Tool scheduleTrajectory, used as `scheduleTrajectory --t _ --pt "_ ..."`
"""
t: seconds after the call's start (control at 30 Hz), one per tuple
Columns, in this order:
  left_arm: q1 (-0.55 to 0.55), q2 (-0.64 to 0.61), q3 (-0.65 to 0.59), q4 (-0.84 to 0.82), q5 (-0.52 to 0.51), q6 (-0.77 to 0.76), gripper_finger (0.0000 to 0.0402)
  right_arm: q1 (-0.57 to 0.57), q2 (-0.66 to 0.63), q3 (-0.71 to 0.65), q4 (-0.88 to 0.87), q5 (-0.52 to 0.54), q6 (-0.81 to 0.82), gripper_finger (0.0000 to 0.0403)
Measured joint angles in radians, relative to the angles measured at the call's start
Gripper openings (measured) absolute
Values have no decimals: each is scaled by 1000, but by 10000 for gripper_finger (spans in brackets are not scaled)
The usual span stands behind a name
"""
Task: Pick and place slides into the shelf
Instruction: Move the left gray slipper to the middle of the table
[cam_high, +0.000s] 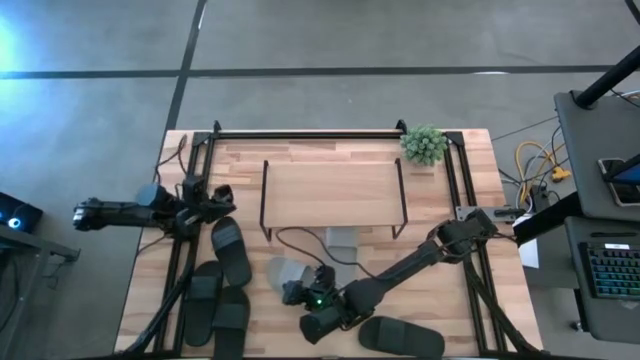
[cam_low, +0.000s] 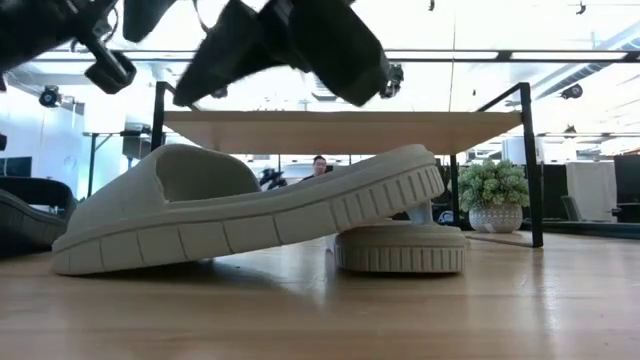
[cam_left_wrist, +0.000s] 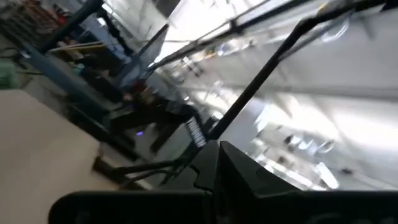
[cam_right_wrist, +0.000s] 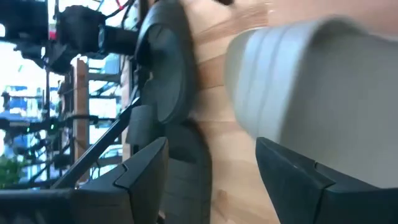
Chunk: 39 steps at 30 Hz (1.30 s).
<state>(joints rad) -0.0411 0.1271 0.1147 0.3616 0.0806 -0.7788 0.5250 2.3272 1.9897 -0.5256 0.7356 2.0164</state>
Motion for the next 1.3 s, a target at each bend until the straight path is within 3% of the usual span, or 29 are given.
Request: scheduleTrajectory --t 0.27,0.43,0.53,0.7,0.9,1.03,1.3 --pt "-48 206 420 -607 19 420 0 0 -5 79 -246 48 101 235" --pt "-87 366 581 -926 80 401 0 1 -18 178 -456 87 104 235" --pt "-129 447 583 -919 130 266 0 -3 -22 256 -597 129 104 235" --pt "-299 572 547 -898 117 69 0 -19 -35 369 -815 135 104 235" --pt "-608 707 534 -829 -174 -223 0 -16 -133 351 -991 165 116 235" --pt "-725 809 521 -697 -380 -370 0 -18 -171 347 -1042 171 91 235" --pt "-731 1061 520 -499 -446 -471 0 -20 -199 345 -1046 181 -15 235"
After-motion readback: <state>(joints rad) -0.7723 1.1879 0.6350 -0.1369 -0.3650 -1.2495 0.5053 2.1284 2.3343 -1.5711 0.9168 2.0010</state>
